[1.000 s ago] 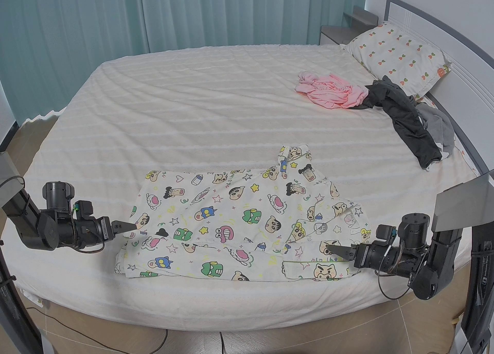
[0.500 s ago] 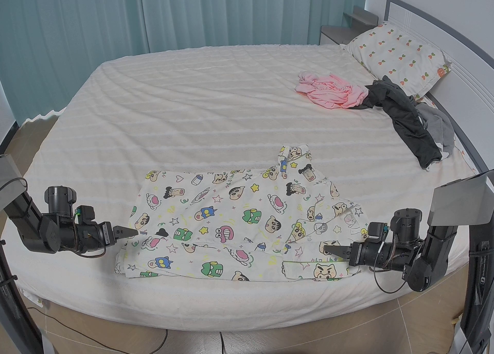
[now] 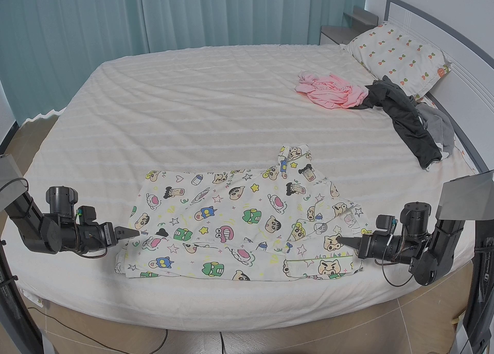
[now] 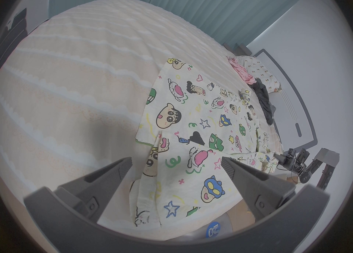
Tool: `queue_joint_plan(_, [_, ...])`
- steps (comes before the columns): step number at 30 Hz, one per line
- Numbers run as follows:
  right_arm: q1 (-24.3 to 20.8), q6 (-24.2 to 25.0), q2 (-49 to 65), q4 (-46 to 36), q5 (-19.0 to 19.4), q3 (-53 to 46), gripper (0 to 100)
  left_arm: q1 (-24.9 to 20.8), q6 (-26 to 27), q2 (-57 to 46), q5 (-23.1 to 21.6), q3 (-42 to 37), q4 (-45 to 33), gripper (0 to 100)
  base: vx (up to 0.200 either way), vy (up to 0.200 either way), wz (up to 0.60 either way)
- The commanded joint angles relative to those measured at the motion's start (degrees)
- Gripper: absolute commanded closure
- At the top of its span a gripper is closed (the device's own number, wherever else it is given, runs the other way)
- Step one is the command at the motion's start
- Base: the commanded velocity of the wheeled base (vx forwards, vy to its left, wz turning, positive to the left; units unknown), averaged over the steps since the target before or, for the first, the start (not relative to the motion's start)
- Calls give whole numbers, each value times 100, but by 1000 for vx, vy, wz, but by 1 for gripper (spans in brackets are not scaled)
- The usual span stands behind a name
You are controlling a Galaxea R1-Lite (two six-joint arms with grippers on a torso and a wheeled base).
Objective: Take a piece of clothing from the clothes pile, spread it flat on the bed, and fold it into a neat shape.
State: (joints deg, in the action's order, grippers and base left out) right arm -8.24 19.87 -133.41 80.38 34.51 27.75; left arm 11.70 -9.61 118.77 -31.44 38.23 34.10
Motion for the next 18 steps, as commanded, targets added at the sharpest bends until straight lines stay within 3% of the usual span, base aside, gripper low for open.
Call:
queue_joint_plan(1, [86, -1, 87, 4, 64, 99, 100, -19, -6, -3, 15, 0, 0, 0, 0, 0, 0])
queue_joint_plan(18, [139, 17, 96, -243, 21, 952, 100, -45, -33, -65, 164, 18, 0, 0, 0, 0, 0])
